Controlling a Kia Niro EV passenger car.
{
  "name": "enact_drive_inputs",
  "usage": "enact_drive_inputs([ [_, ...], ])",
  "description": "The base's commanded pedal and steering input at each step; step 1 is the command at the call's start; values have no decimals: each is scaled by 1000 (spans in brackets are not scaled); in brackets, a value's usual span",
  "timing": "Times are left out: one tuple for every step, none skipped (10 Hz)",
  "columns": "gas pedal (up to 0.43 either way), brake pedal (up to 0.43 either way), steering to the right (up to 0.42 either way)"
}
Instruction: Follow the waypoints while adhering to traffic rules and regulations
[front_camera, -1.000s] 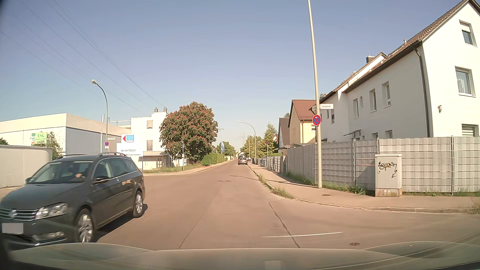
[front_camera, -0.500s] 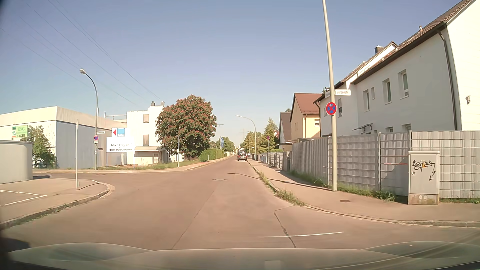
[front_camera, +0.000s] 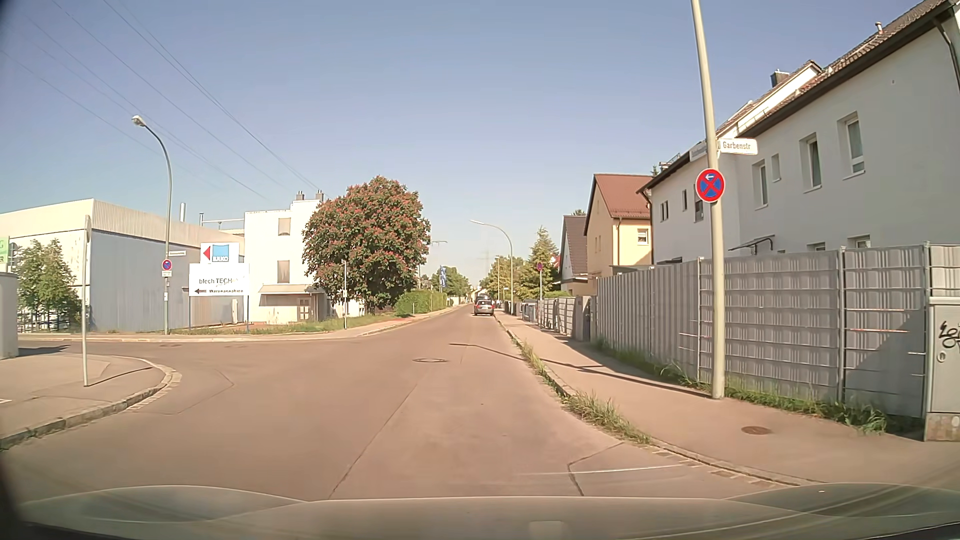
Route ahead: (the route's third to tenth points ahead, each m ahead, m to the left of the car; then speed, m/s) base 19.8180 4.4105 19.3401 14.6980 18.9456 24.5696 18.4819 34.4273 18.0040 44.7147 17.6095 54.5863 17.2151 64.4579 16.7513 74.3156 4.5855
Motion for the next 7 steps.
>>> enact_drive_inputs([
  [0, 0, -2],
  [0, 0, -3],
  [0, 0, -10],
  [0, 37, -22],
  [0, 67, -31],
  [0, 73, -44],
  [0, 73, -61],
])
